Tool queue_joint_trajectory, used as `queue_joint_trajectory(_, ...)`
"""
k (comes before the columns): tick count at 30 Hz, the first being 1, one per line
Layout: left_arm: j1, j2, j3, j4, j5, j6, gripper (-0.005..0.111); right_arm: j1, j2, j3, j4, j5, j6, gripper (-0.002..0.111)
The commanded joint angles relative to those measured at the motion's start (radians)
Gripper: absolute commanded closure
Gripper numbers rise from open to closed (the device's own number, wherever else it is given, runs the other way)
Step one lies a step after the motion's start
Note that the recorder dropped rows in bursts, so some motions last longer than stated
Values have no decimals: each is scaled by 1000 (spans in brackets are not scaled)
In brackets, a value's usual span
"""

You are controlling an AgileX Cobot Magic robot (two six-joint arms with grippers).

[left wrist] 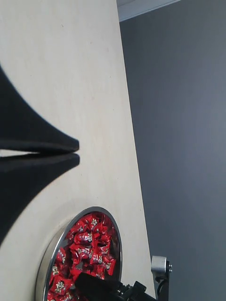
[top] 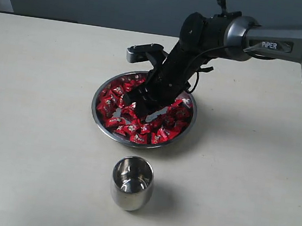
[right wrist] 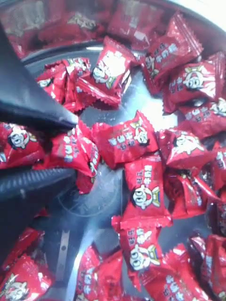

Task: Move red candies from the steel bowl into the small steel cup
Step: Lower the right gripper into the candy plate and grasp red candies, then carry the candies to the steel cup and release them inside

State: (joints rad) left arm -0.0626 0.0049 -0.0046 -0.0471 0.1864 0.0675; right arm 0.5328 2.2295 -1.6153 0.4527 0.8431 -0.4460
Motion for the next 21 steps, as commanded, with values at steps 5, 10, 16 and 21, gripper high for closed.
queue_joint_trajectory(5,1,-5,5,0,-6,1,105,-2,-43,-4,3,45,3,108)
queue_joint_trajectory(10,1,-5,5,0,-6,1,105,-2,-147,-4,9,188,3,108)
queue_joint_trajectory(16,1,-5,5,0,-6,1,105,5,-321,88,75,204,-14,108)
queue_joint_trajectory(21,1,-5,5,0,-6,1,105,57,-480,233,71,200,-29,108)
